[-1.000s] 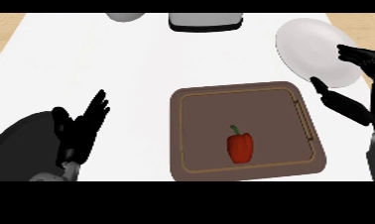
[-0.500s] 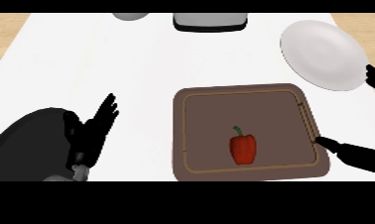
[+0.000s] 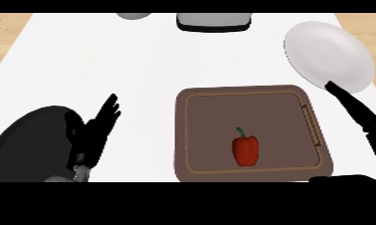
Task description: Pick the bell pepper from the tray and place it in the plate
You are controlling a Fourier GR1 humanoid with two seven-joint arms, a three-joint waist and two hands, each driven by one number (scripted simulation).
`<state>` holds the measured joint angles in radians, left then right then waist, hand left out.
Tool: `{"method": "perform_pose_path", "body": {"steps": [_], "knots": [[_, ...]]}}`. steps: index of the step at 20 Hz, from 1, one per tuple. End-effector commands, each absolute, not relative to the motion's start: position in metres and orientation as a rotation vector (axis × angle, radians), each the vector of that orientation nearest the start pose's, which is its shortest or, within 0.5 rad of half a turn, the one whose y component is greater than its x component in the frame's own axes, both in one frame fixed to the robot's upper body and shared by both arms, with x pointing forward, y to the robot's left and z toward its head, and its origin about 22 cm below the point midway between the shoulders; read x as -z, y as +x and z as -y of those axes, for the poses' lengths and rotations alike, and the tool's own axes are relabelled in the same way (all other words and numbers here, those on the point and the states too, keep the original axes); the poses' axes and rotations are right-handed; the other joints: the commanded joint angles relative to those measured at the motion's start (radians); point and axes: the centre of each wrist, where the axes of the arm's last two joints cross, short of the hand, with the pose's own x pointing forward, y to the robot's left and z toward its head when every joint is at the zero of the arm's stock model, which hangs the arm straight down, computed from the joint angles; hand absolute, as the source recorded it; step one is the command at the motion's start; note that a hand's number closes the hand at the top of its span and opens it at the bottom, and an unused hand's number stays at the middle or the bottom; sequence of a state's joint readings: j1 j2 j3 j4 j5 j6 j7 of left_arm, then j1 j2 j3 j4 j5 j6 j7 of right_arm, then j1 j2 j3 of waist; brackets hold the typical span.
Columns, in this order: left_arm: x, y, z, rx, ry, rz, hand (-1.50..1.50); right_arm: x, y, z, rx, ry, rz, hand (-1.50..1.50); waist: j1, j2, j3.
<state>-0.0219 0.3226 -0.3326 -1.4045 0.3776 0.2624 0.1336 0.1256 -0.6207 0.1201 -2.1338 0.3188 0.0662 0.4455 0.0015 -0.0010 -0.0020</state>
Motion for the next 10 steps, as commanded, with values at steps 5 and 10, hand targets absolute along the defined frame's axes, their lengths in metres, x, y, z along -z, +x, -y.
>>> {"method": "perform_pose_path", "body": {"steps": [5, 10], "knots": [[0.027, 0.239, -0.234, -0.011, 0.012, 1.189, 0.00, -0.137, 0.203, 0.218, -0.873, -0.704, 1.286, -1.50, 0.005, 0.001, 0.002], [0.032, 0.232, -0.237, 0.015, 0.014, 1.177, 0.00, -0.126, 0.198, 0.192, -0.893, -0.762, 1.209, -1.50, 0.001, 0.000, 0.002]]}}
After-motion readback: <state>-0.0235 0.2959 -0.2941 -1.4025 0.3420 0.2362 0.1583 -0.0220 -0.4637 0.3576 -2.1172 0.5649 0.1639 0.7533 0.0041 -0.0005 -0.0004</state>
